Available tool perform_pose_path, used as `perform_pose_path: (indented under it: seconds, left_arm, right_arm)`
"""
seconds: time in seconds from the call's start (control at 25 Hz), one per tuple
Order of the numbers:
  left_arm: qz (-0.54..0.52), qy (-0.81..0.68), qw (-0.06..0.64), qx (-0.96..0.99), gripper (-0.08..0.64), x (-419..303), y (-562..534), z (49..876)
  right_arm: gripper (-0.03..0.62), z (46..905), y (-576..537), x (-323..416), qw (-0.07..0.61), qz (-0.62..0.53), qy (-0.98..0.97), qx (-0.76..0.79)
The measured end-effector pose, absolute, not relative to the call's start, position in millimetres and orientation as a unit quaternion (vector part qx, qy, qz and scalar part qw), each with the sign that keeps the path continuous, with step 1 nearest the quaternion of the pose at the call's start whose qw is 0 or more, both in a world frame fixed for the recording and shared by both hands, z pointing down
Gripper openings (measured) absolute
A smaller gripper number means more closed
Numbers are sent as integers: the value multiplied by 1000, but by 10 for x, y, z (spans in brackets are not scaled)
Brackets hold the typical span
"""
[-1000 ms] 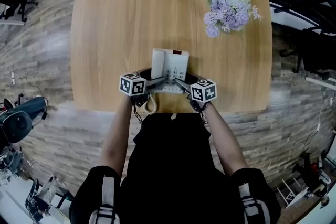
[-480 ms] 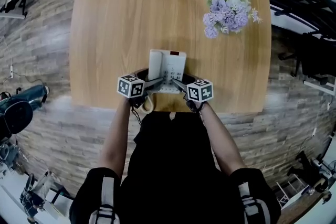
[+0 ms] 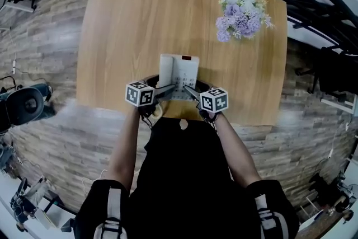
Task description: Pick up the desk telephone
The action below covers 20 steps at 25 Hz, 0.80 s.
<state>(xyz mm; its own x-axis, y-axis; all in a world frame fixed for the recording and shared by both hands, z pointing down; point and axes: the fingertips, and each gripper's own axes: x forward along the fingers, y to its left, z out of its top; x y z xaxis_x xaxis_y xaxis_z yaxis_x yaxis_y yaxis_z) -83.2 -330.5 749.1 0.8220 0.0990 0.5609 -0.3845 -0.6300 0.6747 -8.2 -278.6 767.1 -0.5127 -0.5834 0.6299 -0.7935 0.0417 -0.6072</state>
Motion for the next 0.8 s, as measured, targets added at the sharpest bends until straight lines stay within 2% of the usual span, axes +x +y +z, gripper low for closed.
perform_pose_path:
  seconds: [0.16,0.36,0.8]
  left_arm:
    - [278,-99,407,864,383,-806,-3223,7326]
    - [298,-103,351,882,383,-738,-3092,7091]
    - [254,-160,313,901,382,-710,-2894,6581]
  right_arm:
    - [258,7519,-2737,-41,112,478,-730,475]
    - [256,7309,-2651,33,121,447,-748,475]
    - [249,6791,-2567,133,107,390,-792,457]
